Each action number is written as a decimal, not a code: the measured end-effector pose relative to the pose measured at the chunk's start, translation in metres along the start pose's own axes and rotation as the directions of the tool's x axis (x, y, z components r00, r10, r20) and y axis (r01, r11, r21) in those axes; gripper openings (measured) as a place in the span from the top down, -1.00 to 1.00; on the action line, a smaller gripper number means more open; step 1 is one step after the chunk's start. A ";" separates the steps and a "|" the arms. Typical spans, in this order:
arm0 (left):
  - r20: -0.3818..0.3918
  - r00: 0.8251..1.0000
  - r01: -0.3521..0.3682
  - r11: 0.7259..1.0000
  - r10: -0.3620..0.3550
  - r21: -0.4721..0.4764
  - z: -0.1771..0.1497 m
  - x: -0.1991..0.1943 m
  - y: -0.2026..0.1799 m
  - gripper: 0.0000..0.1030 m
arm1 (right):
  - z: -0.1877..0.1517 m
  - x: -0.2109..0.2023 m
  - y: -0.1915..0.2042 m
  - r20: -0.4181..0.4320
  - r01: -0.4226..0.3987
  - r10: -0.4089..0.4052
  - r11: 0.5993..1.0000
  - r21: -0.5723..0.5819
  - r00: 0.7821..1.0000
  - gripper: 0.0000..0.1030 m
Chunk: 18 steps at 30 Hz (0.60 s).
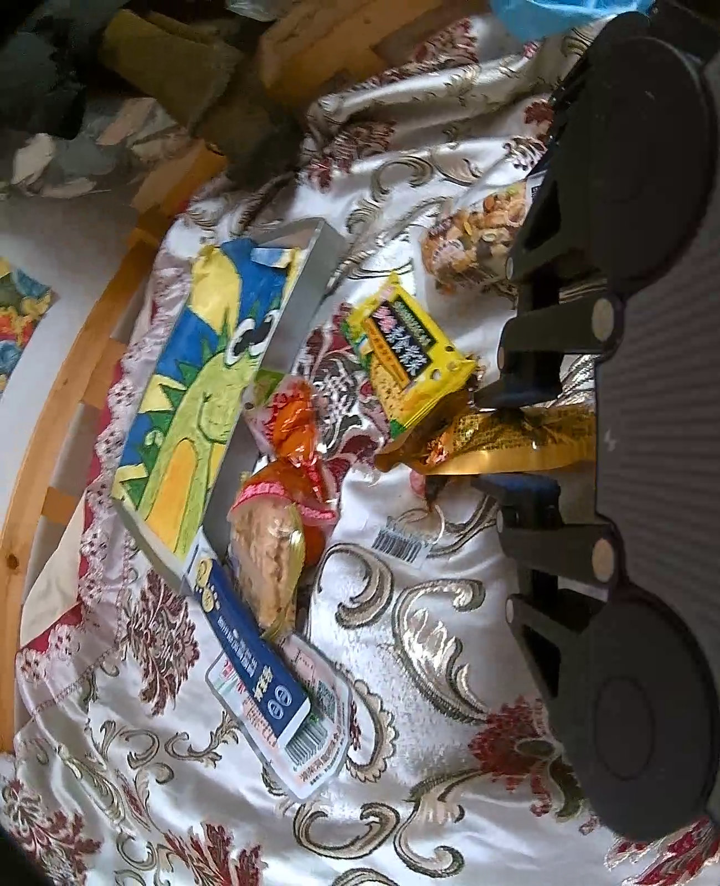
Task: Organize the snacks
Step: 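Grasp the clear nut-bar packet with the right tool while the left tool lifts the gold packet, then carry the gold packet to the tray with the left tool while the right tool brings the nut packet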
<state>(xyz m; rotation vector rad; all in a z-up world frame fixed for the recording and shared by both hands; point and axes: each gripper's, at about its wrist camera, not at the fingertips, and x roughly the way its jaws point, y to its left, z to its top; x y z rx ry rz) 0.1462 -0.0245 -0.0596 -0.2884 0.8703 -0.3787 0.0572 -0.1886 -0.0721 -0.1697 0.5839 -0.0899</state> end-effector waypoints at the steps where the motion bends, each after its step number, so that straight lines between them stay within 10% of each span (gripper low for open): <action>1: 0.005 1.000 0.001 1.000 -0.001 -0.009 0.000 -0.001 0.002 0.50 | 0.000 0.000 0.001 0.007 0.004 -0.004 1.000 -0.005 1.000 0.23; 18: -0.022 1.000 -0.010 1.000 0.010 -0.004 -0.001 0.006 0.012 0.52 | -0.004 0.010 0.009 0.017 0.062 -0.061 0.995 -0.074 0.998 0.24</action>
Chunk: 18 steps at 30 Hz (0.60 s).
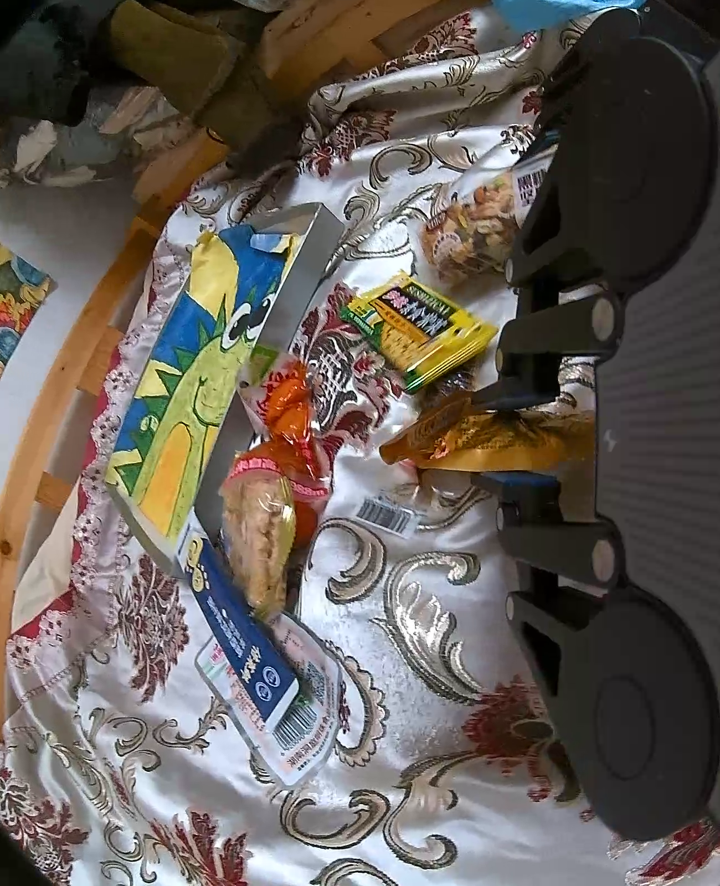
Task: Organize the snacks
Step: 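Carry the gold packet to the tray with the left tool while the right tool brings the nut packet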
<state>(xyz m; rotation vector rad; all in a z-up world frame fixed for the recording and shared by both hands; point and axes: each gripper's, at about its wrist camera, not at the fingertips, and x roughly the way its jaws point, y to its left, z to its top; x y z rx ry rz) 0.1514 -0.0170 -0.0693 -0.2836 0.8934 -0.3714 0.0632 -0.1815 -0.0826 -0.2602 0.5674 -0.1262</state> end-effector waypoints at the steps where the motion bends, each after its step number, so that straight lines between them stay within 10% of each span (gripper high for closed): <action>1: -0.004 1.000 0.000 1.000 0.000 0.002 0.000 0.000 0.001 0.52 | 0.000 0.000 0.000 0.003 0.003 -0.003 1.000 -0.003 1.000 0.24; 18: 0.060 0.998 -0.017 0.996 0.012 0.084 0.000 -0.013 -0.018 0.70 | 0.004 -0.015 0.005 0.129 0.080 -0.067 0.992 -0.098 0.989 0.24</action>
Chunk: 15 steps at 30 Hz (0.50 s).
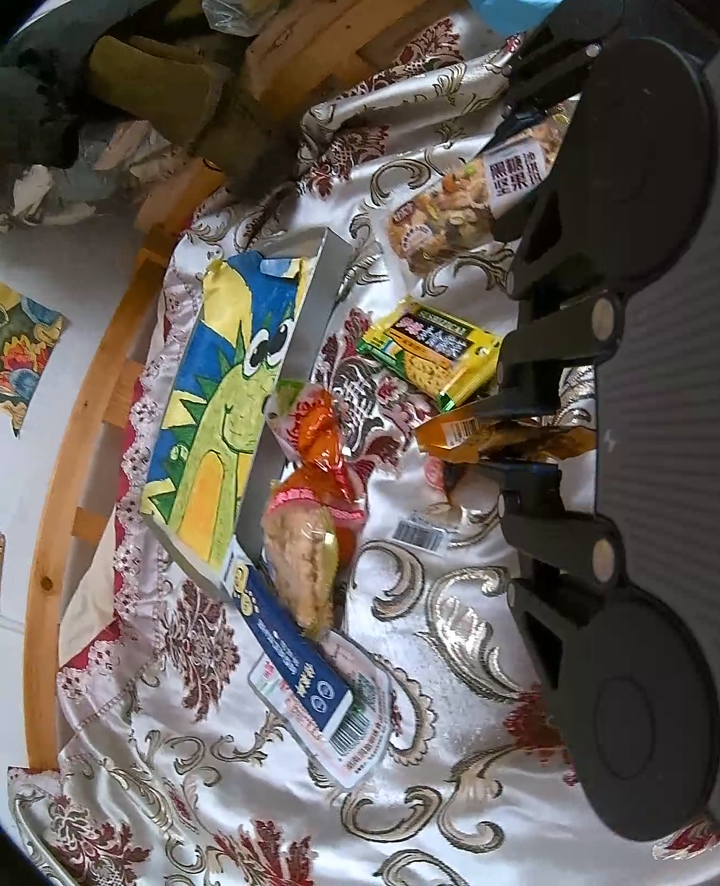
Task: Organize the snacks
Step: 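Carry the gold packet to the tray with the left tool while the right tool brings the nut packet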
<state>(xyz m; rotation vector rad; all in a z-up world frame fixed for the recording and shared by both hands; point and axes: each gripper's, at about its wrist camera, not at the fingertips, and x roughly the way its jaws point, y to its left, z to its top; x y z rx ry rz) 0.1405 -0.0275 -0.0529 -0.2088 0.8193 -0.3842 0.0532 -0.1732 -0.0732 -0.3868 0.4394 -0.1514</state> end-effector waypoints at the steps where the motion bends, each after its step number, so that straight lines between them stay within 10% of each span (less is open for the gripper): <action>1: 0.003 1.000 0.001 1.000 -0.001 -0.002 0.000 0.000 0.001 0.71 | 0.000 0.000 0.000 0.001 -0.001 0.001 1.000 0.002 1.000 0.24; 15: 0.114 0.993 0.034 0.999 -0.032 -0.011 0.020 -0.017 -0.008 0.71 | 0.005 -0.006 -0.002 0.049 -0.013 0.012 1.000 0.028 0.999 0.24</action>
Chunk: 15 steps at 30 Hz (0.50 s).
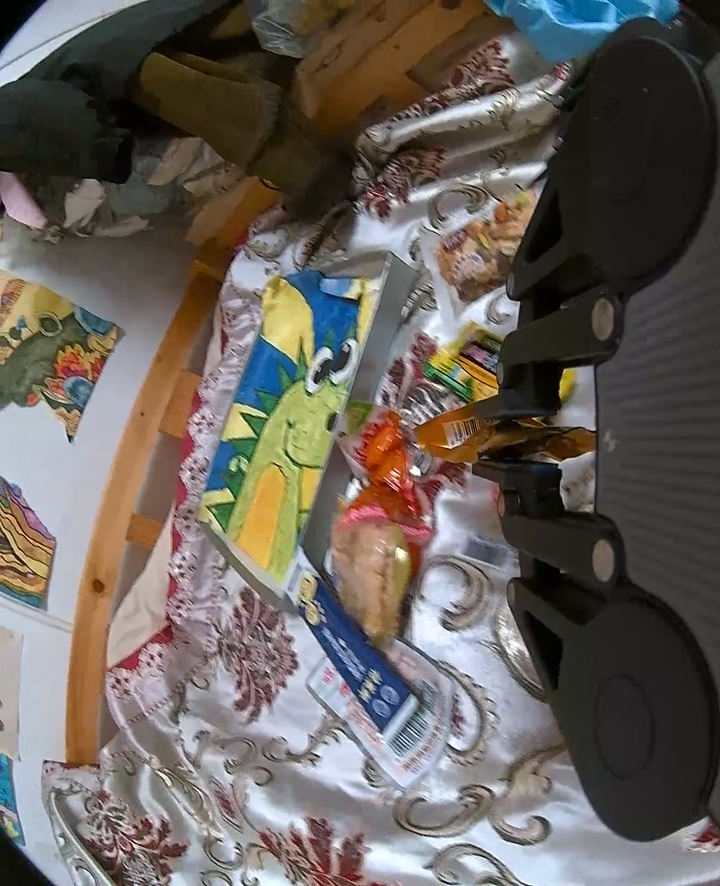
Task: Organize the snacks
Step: 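Carry the gold packet to the tray with the left tool while the right tool brings the nut packet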
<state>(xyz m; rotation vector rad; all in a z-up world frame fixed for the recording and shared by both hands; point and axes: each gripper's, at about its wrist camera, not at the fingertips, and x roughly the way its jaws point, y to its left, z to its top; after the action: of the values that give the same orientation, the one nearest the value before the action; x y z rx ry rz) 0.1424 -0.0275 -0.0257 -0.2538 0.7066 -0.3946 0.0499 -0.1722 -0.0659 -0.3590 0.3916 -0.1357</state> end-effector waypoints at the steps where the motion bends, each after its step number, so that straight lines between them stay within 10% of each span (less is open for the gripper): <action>1: 0.007 1.000 0.009 1.000 -0.009 0.004 0.004 0.001 -0.002 0.71 | 0.002 0.001 -0.001 0.003 -0.002 0.002 1.000 0.000 1.000 0.24; 15: 0.121 0.987 0.102 0.995 -0.101 0.001 0.099 0.084 -0.020 0.71 | 0.070 0.087 -0.046 0.099 -0.035 0.031 0.999 0.039 0.995 0.24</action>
<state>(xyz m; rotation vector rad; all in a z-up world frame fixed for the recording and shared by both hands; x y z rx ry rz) 0.2616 -0.0731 0.0056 -0.3170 0.5769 -0.4703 0.1542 -0.2099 -0.0188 -0.3180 0.2971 -0.0929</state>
